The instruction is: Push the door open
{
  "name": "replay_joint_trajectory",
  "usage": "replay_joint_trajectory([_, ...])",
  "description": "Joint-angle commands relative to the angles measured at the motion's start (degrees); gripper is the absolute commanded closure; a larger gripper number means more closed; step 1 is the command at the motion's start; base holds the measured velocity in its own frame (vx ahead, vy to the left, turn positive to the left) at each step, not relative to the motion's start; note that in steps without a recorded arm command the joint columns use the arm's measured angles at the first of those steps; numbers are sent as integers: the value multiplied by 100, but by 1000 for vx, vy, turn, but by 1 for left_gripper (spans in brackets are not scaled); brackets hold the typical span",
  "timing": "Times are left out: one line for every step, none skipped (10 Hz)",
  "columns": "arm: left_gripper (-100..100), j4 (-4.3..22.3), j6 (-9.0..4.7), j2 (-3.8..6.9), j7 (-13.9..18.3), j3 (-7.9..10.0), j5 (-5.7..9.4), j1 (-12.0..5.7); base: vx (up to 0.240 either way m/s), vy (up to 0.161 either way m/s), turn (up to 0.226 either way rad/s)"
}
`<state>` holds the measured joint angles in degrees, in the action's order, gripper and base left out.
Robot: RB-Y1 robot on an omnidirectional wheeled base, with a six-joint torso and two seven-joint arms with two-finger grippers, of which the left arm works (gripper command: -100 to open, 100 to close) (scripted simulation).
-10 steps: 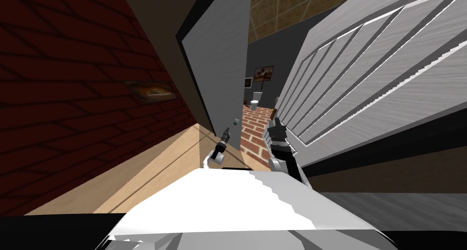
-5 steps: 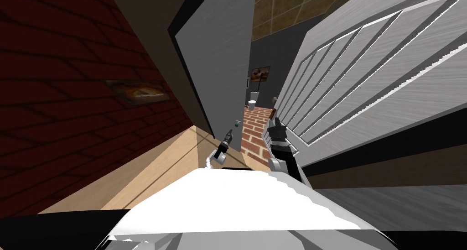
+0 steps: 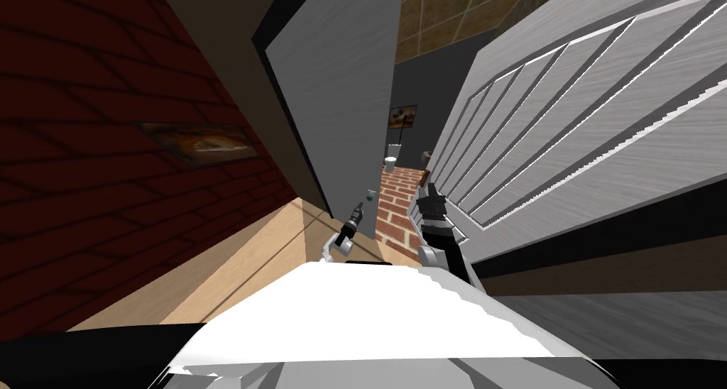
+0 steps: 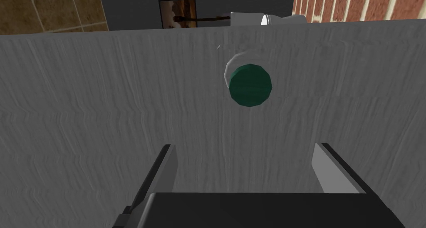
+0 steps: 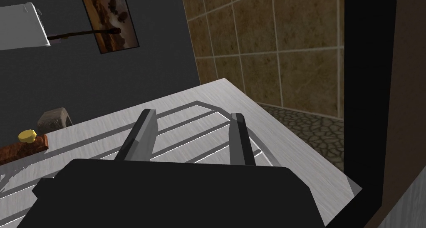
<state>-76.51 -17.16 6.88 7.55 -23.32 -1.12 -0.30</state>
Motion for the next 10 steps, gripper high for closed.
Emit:
replay_joint_trajectory([-100, 66, -26, -31, -13, 32, 1, -28, 175, -70, -26])
replay_joint_trajectory([-100, 95, -38, -42, -18, 45, 2, -40, 170, -85, -24])
replay_joint_trajectory([-100, 155, -62, -65, -27, 73, 4, -64, 158, -90, -32])
replay_joint_trajectory([-100, 214, -86, -87, -36, 99, 6, -88, 193, -104, -43])
replay_joint_trajectory([-100, 267, -108, -108, -44, 123, 7, -109, 186, -94, -38])
replay_joint_trajectory([-100, 310, -125, -126, -51, 142, 8, -126, 181, -78, -30])
replay_joint_trajectory([-100, 345, -140, -141, -57, 159, 9, -141, 181, -66, -21])
replay_joint_trajectory([-100, 321, -128, -131, -52, 147, 9, -132, 79, -28, 1])
replay_joint_trajectory([100, 321, -128, -131, -52, 147, 9, -132, -9, 3, 4])
replay_joint_trajectory([100, 321, -128, -131, -52, 147, 9, -132, -32, 12, -3])
